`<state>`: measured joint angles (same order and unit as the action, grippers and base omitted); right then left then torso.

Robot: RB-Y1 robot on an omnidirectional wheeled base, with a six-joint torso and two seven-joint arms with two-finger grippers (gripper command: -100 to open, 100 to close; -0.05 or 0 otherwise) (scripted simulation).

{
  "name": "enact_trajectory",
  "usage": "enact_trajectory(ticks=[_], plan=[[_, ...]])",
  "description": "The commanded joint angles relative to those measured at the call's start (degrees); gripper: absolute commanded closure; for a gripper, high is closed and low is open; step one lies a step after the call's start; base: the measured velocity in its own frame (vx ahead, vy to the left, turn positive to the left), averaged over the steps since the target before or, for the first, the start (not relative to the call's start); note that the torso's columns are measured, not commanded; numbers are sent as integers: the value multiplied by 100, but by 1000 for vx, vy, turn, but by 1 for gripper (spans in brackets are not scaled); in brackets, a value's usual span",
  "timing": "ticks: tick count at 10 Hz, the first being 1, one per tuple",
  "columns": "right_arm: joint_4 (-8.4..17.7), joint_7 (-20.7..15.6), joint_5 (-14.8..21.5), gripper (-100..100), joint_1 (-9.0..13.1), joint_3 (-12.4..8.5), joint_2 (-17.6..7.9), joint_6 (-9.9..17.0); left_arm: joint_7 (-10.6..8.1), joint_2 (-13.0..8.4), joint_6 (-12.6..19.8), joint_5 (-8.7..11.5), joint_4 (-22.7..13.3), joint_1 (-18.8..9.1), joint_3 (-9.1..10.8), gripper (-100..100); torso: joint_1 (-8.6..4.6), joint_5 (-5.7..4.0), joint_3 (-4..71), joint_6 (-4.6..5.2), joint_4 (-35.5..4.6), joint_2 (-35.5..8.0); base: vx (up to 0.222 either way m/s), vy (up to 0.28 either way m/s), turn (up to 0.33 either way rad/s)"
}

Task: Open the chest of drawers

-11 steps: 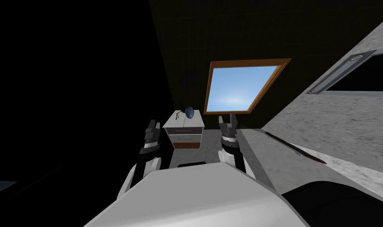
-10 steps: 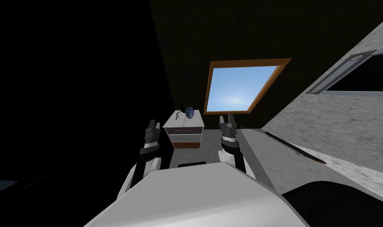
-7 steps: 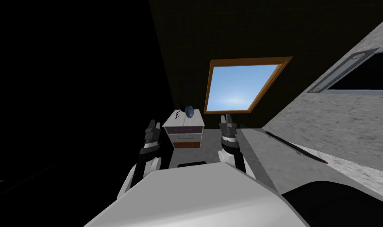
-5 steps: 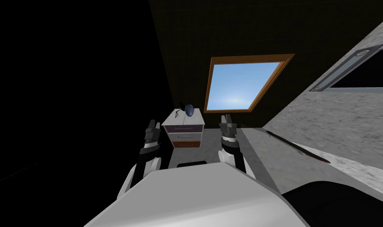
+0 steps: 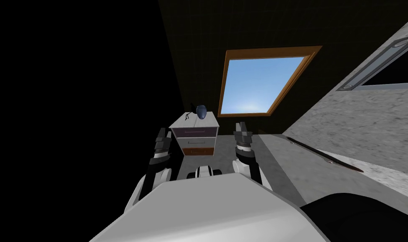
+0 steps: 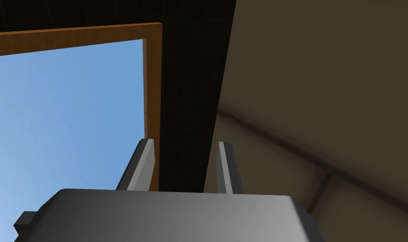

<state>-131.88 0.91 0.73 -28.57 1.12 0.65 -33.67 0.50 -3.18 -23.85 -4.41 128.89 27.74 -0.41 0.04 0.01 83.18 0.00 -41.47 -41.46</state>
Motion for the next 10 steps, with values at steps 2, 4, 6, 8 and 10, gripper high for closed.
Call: enact_trajectory(ticks=[2, 4, 6, 8, 10], plan=[[1, 0, 0, 0, -1, 0, 0, 0, 67, -305, -365, -25, -404, -11, -13, -100, -2, -1, 139, 0, -72, -68, 55, 10, -9], [1, 0, 0, 0, -1, 0, 0, 0, 108, -427, -600, -40, -673, -12, -20, -100, -3, -1, 139, 0, -81, -81, 64, 14, -12], [1, 0, 0, 0, -1, 0, 0, 0, 154, -530, -869, -57, -980, -12, -28, -100, -6, -2, 138, 0, -82, -83, 73, 12, -12], [1, 0, 0, 0, -1, 0, 0, 0, 206, -610, -1168, -76, -1324, -14, -36, -100, -2, 0, 140, 0, -81, -80, 81, 22, -15], [1, 0, 0, 0, -1, 0, 0, 0, 262, -670, -1493, -96, -1686, -15, -46, -100, -2, -1, 139, 0, -82, -82, 84, 19, -15]])
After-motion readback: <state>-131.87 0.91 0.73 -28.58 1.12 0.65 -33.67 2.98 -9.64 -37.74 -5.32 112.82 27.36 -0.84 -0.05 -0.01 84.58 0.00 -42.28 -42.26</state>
